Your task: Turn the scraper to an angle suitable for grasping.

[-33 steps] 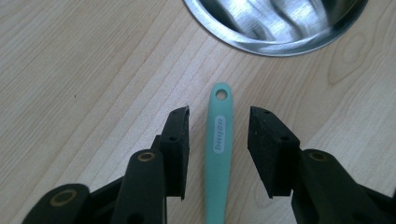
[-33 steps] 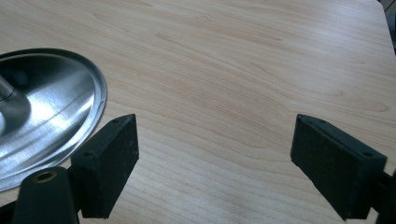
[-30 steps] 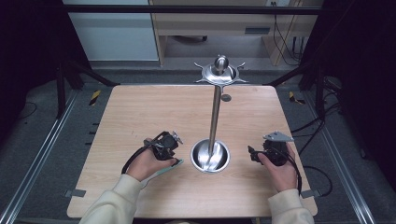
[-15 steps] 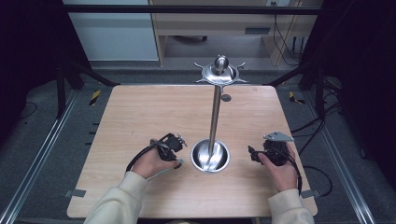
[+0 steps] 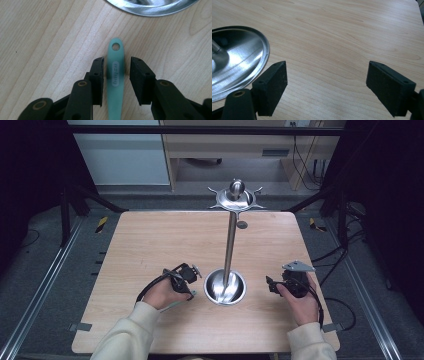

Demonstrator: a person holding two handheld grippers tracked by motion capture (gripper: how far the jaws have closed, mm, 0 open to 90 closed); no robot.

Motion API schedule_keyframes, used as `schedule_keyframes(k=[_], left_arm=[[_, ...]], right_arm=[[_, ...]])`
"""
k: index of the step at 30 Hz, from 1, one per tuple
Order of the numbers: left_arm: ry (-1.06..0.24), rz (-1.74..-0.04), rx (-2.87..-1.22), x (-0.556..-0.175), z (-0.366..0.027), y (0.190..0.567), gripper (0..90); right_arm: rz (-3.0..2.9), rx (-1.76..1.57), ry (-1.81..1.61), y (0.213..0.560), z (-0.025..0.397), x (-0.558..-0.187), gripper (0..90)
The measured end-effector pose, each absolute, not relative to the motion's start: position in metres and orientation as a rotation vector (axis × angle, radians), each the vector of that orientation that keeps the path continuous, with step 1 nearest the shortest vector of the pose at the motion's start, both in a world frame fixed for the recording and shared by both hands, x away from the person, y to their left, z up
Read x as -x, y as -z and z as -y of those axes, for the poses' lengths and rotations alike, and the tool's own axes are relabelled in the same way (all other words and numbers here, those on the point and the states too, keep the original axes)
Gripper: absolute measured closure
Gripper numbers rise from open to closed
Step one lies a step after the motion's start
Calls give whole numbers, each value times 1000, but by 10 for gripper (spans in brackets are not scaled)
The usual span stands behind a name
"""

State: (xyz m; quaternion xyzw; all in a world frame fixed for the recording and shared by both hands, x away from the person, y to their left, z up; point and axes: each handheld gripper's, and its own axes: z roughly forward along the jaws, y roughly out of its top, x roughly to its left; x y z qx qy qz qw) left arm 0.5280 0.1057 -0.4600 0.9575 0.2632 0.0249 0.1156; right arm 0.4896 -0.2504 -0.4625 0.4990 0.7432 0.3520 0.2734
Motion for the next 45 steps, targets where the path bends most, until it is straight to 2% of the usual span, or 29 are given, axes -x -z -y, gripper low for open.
schedule_keyframes(k=[20,22,29,36,45], left_arm=[[-98,-777,-2846,-532,-101,463,739],[-147,-812,-2827,-532,-103,462,740],[-171,-824,-2723,-529,-118,443,743],[-241,-836,-2608,-523,-135,417,744],[-319,-797,-2492,-500,-146,386,746]], right_arm=[[-1990,-1329,-950,461,251,-489,197],[-1990,-1329,-954,461,251,-489,197],[-1998,-1323,-945,462,250,-489,192],[-2031,-1267,-985,460,244,-490,103],[-2060,-1262,-952,462,242,-492,105]])
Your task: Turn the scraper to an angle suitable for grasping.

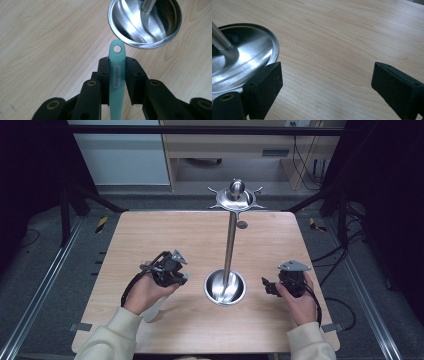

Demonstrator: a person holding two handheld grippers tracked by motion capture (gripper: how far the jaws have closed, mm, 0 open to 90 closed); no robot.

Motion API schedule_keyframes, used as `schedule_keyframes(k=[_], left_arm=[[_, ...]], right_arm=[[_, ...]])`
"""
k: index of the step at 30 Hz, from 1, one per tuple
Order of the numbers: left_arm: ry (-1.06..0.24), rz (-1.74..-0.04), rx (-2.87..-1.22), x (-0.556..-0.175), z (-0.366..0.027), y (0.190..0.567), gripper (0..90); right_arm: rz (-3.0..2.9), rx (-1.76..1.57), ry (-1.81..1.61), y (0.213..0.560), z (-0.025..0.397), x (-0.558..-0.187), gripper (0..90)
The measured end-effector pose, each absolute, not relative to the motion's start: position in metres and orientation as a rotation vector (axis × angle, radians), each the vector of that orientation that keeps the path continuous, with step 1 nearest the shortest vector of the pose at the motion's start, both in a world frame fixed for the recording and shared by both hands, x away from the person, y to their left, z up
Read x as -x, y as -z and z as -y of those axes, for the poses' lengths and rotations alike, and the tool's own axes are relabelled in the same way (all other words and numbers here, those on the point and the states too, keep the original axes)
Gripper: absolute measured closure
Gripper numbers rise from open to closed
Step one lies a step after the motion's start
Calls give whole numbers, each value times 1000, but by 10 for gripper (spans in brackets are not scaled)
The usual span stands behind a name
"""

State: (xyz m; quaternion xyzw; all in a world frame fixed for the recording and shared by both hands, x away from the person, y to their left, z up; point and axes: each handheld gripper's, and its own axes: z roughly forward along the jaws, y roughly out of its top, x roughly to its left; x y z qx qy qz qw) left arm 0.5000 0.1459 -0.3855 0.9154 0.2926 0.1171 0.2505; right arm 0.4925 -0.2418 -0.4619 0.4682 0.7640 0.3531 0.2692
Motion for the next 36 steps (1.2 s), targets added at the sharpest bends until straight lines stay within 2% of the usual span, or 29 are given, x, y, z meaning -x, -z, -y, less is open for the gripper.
schedule_keyframes(k=[18,36], left_arm=[[-356,-811,-2320,-483,-174,347,746],[-447,-695,-2253,-468,-175,274,746]], right_arm=[[-2010,-1238,-949,463,242,-494,111],[-1985,-1266,-990,470,250,-493,102]])
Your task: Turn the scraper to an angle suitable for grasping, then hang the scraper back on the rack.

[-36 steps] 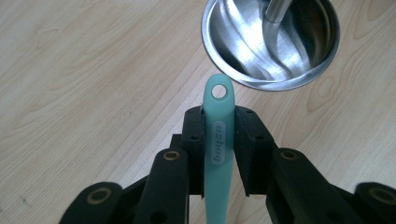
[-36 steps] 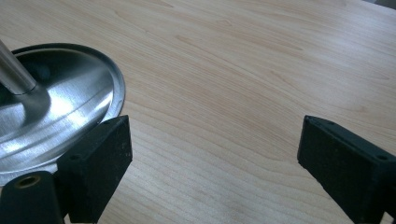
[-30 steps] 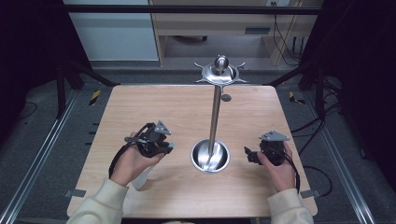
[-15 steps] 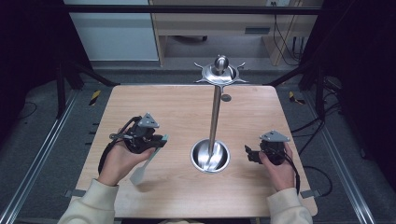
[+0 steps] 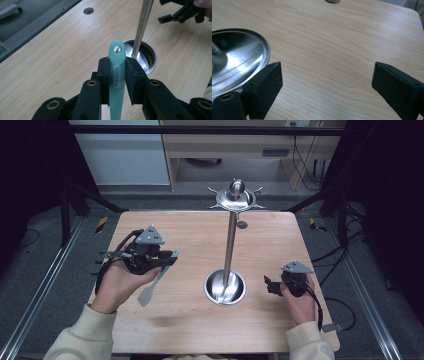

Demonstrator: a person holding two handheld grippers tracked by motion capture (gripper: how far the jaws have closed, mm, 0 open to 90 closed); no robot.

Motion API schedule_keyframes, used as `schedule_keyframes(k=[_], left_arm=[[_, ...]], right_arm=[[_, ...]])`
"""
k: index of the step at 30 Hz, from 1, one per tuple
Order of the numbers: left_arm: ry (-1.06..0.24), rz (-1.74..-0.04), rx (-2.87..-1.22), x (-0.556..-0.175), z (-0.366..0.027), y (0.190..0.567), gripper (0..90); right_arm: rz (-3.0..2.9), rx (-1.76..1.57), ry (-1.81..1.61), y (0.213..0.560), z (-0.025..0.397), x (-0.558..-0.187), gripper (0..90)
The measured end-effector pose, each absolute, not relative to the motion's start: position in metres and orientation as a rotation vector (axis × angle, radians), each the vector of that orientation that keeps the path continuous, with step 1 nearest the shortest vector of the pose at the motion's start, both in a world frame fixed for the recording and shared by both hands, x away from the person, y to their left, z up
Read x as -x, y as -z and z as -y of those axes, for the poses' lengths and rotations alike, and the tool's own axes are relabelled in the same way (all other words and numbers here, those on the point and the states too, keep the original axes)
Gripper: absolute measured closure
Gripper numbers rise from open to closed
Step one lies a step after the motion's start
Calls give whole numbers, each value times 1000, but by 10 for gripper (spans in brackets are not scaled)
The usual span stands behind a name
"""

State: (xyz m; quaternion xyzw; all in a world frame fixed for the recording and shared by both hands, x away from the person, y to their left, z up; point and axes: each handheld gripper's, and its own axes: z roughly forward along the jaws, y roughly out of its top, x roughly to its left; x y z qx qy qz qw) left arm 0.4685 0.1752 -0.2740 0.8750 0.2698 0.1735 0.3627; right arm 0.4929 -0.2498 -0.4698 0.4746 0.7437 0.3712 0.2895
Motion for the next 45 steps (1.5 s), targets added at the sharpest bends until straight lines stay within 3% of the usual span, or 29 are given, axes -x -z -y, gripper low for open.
schedule_keyframes(k=[22,45], left_arm=[[-469,-583,-2099,-428,-165,247,746],[-454,-589,-1999,-435,-160,244,746]], right_arm=[[-1982,-1336,-930,463,252,-488,133],[-2003,-1323,-936,463,250,-488,136]])
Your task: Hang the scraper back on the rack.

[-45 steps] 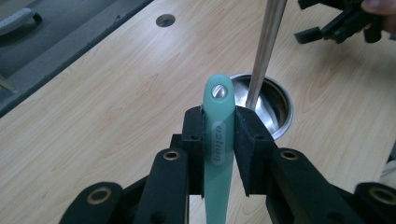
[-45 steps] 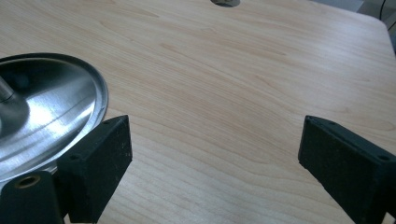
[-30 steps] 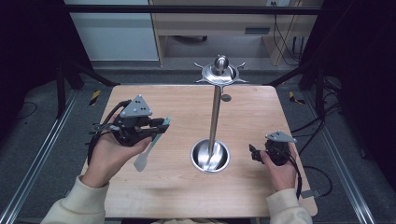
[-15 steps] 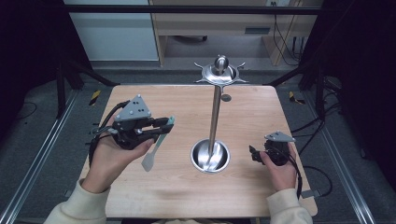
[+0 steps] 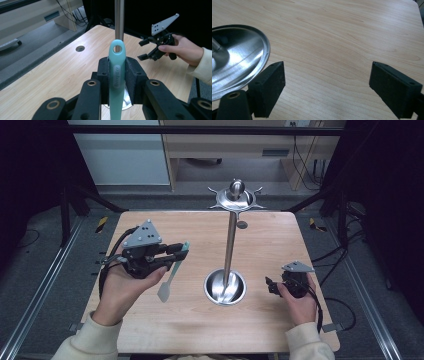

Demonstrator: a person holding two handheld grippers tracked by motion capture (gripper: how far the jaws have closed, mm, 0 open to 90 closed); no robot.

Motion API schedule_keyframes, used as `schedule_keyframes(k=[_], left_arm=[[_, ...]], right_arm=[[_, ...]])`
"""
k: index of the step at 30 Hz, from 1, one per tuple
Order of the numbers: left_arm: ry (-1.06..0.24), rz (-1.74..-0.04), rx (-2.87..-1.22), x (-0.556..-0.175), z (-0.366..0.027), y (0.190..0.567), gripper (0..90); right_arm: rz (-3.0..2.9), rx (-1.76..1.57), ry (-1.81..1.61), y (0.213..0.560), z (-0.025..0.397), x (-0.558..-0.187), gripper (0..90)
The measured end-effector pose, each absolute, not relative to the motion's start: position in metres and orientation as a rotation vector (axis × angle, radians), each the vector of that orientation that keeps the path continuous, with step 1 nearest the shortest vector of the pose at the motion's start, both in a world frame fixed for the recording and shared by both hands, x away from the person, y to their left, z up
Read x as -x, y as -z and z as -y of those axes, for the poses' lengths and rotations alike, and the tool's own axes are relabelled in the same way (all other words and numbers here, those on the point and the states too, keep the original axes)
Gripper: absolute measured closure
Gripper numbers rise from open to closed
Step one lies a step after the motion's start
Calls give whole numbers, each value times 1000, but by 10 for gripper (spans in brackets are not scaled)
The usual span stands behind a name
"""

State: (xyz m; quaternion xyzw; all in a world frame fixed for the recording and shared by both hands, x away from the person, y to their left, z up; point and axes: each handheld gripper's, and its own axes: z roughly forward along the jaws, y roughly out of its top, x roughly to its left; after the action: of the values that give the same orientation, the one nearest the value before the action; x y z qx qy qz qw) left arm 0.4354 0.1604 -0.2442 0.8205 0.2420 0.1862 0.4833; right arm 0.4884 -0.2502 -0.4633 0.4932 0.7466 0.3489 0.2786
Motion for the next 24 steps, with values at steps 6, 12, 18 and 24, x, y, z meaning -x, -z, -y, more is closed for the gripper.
schedule_keyframes(k=[6,12,18,24], left_arm=[[-458,-582,-1949,-435,-161,236,746],[-472,-562,-1888,-435,-162,226,746],[-436,-571,-1821,-440,-166,223,745],[-432,-572,-1815,-439,-168,222,745]], right_arm=[[-2001,-1323,-935,463,250,-488,137],[-2003,-1324,-938,463,250,-489,140],[-2007,-1316,-938,463,250,-488,144],[-2009,-1314,-936,463,249,-488,148]])
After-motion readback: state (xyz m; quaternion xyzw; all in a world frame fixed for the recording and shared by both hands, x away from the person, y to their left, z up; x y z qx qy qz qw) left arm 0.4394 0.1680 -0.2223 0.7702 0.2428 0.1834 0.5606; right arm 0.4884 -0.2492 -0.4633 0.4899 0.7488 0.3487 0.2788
